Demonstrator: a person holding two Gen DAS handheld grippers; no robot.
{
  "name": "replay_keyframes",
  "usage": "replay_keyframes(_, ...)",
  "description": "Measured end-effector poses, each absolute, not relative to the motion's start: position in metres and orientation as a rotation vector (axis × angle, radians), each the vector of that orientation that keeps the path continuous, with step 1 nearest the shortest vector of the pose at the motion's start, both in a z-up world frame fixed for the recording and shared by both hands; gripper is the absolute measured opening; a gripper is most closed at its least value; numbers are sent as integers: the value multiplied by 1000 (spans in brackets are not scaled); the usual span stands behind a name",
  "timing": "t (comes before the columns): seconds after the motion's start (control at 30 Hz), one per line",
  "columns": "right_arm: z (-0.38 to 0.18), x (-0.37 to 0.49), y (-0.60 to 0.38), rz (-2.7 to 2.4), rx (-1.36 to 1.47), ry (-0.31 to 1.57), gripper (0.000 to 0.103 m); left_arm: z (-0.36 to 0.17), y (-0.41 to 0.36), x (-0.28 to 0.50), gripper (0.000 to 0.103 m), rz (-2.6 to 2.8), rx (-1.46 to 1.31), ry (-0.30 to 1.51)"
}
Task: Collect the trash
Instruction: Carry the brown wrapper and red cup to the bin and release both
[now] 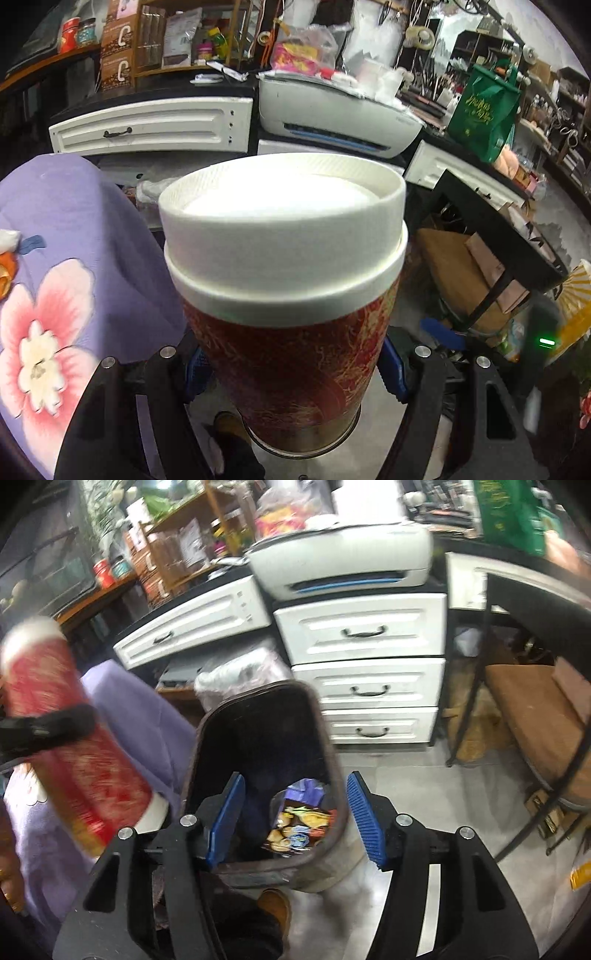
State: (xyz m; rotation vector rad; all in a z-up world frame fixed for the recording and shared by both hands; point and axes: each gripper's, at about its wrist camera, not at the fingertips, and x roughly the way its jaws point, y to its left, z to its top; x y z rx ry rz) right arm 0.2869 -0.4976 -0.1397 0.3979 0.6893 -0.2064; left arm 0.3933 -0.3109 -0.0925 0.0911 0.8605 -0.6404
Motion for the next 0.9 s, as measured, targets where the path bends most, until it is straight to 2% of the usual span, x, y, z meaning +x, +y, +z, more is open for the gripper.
replay_keyframes(0.37, -122, 227, -513, -235, 415, 642, 58, -141, -363, 420, 72, -608, 184, 897)
replay_keyframes(0.77, -119, 221, -502, -199, 401, 624, 58, -175, -376, 446, 73, -574, 159, 959)
replay_keyframes(0.8, -119, 221, -501, -196, 397, 627, 58, -176, -377, 446, 73, -570, 166, 960)
replay_keyframes(0.87, -118, 222, -499, -195, 394, 627, 58, -174, -378, 446, 82, -574, 178, 963)
replay_keyframes(0.9, -117, 222, -499, -195, 396, 623, 58, -172, -378, 445, 83, -576, 185, 959)
